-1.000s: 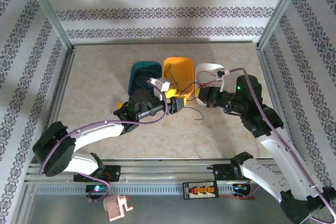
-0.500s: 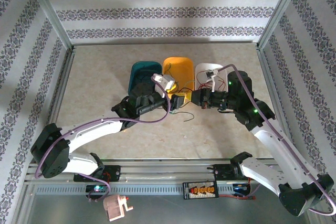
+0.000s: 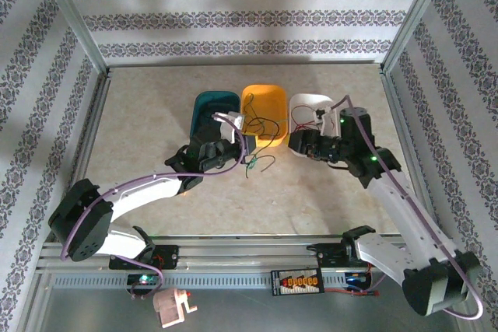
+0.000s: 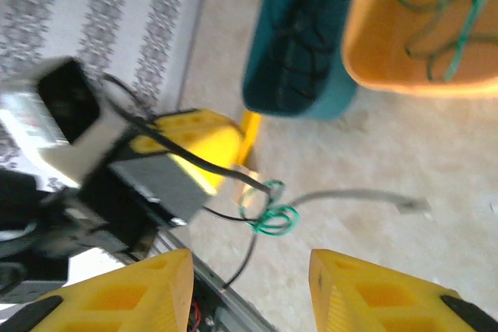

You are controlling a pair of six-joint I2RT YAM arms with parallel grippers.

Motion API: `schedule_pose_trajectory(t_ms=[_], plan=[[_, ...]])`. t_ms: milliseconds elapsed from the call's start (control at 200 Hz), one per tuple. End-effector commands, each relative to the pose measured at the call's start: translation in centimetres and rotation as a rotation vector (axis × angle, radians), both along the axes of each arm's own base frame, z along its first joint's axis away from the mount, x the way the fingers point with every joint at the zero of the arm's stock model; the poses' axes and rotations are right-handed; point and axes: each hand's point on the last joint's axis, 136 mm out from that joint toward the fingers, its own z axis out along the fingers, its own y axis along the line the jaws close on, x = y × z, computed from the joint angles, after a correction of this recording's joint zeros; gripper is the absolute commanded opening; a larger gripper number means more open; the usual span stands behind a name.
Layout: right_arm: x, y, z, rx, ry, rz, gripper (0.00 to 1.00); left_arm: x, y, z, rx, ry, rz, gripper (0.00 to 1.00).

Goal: Untangle the cables

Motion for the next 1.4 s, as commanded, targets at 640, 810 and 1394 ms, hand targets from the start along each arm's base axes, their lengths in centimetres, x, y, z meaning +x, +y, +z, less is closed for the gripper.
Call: schedule_pose_trajectory(t_ms=[640,810,1394], plan=[[0.1,7.1,-6.2,-0.074,0.135,0.225,0.43,0.5,1.3,1.7,-0.21,0.041,0.131,0.0],[0.0,8.2,-6.0,-0.072,0.125,0.259,0.42,0.5,1.0,1.5,-0.201,0.043,0.121,0.0],[0.0,9.6,-7.2,-0.095,0.137,0.302,0.04,0.7,1.1,1.4,-0.188,0.034,0.138,0.0]])
